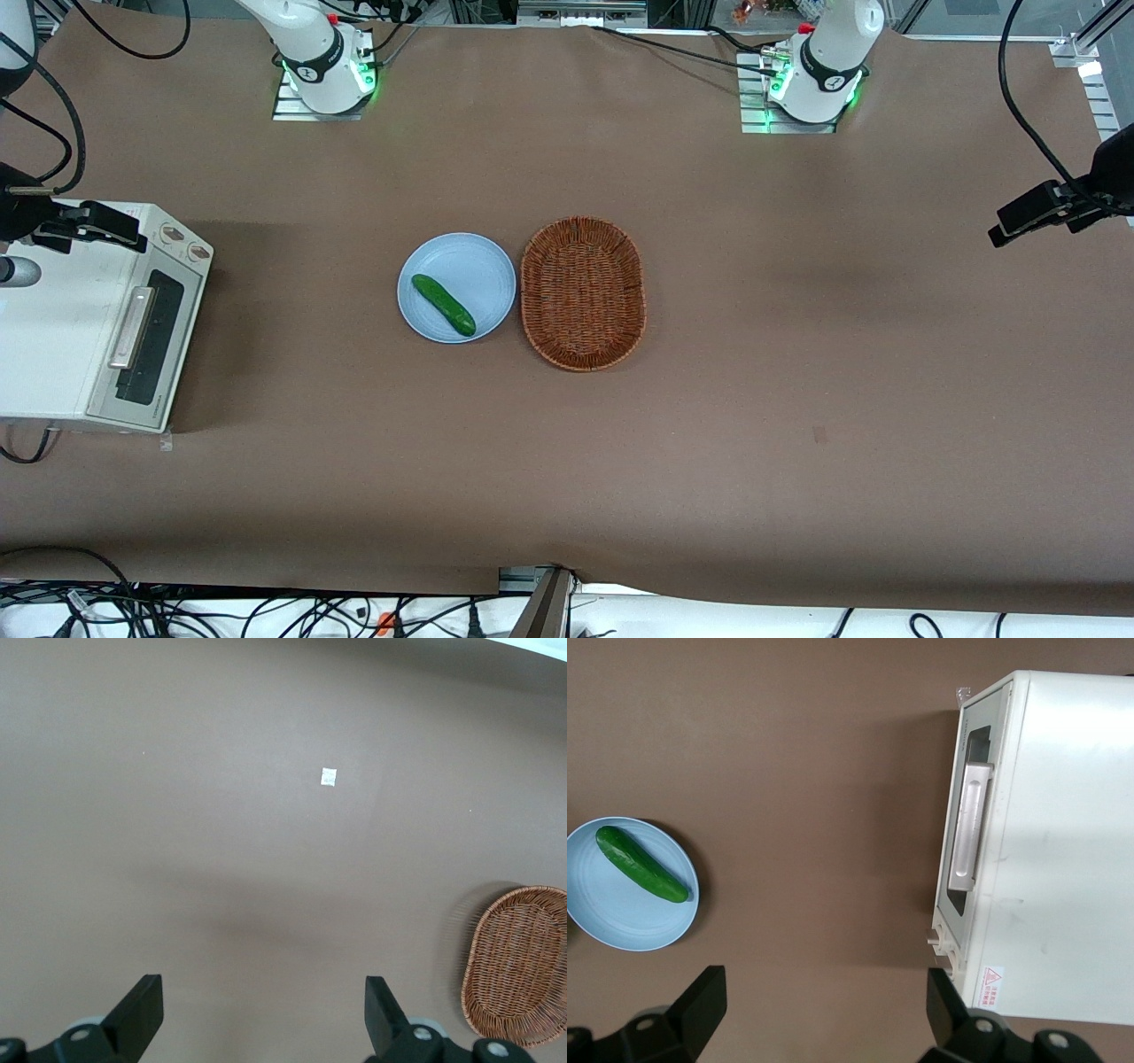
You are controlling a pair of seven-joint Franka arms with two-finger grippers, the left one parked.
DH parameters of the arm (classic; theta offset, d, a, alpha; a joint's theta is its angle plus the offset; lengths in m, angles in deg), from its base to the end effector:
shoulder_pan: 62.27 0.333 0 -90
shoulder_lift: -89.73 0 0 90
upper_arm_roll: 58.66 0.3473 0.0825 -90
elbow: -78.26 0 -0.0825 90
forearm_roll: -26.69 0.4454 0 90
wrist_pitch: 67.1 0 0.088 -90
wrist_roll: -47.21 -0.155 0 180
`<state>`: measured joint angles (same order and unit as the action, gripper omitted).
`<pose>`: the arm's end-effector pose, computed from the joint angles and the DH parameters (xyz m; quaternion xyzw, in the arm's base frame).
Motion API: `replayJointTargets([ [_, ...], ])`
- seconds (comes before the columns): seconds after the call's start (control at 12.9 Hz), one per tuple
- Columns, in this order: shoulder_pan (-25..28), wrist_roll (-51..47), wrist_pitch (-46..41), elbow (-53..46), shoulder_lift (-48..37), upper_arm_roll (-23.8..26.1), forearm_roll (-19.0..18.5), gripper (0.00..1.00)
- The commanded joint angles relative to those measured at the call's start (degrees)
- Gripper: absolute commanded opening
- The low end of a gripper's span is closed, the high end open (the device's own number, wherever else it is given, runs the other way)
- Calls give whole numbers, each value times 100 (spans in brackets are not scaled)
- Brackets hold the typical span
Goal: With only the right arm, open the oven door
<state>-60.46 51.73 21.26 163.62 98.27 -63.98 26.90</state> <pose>0.6547 -0.0359 0.5538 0.9988 0.0089 -0.0482 0.0017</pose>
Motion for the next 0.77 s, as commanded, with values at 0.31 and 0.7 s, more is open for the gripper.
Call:
replayJointTargets([
  [0.31, -5, 5, -38, -11, -28, 4, 75, 100],
  [0.7, 13, -4, -73, -11, -28, 22, 14, 100],
])
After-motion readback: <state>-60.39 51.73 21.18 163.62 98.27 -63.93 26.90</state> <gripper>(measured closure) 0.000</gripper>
